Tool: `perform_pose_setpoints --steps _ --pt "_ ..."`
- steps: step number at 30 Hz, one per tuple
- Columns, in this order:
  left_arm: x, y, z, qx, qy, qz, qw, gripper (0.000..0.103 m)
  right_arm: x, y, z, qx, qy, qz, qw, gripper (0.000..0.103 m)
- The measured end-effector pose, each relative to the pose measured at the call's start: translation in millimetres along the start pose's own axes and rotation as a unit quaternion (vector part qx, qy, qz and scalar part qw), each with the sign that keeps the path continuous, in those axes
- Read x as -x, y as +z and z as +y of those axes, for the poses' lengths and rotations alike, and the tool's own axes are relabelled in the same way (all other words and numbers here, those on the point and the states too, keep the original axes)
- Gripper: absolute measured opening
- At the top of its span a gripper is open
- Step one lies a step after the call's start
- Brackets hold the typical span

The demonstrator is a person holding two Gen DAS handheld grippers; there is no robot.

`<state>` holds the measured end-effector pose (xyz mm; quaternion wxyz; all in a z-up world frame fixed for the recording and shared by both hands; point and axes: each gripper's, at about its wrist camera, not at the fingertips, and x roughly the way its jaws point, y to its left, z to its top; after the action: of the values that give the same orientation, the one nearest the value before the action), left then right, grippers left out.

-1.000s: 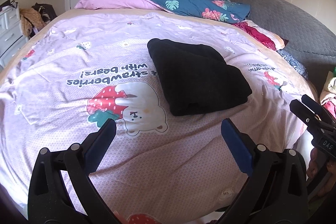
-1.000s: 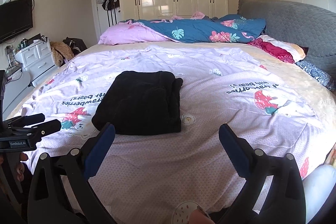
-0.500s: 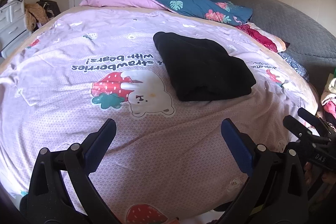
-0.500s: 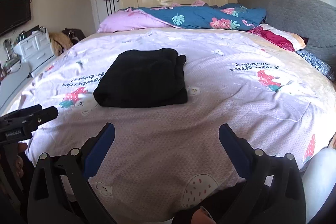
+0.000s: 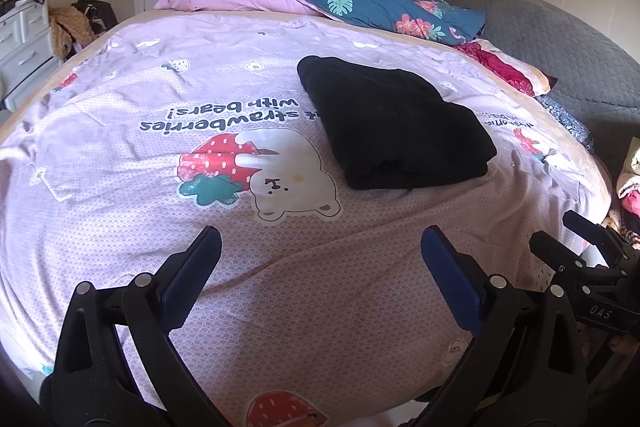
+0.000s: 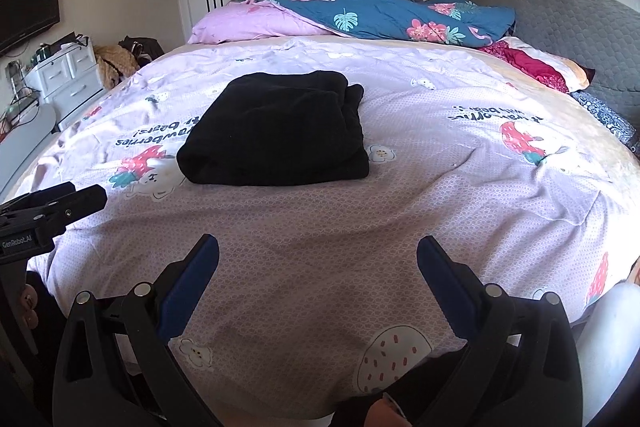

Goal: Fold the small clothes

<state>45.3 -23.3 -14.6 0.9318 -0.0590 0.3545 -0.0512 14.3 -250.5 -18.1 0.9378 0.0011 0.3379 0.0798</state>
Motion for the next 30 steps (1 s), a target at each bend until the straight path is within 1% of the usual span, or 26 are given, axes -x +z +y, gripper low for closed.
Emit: perform_pose_setpoints --steps 30 --pt "-0.4 -0.7 -1.3 -0.003 0.003 0.006 1.0 0.094 2.0 2.3 -3.6 0.002 -0.006 -0.001 1.0 0.099"
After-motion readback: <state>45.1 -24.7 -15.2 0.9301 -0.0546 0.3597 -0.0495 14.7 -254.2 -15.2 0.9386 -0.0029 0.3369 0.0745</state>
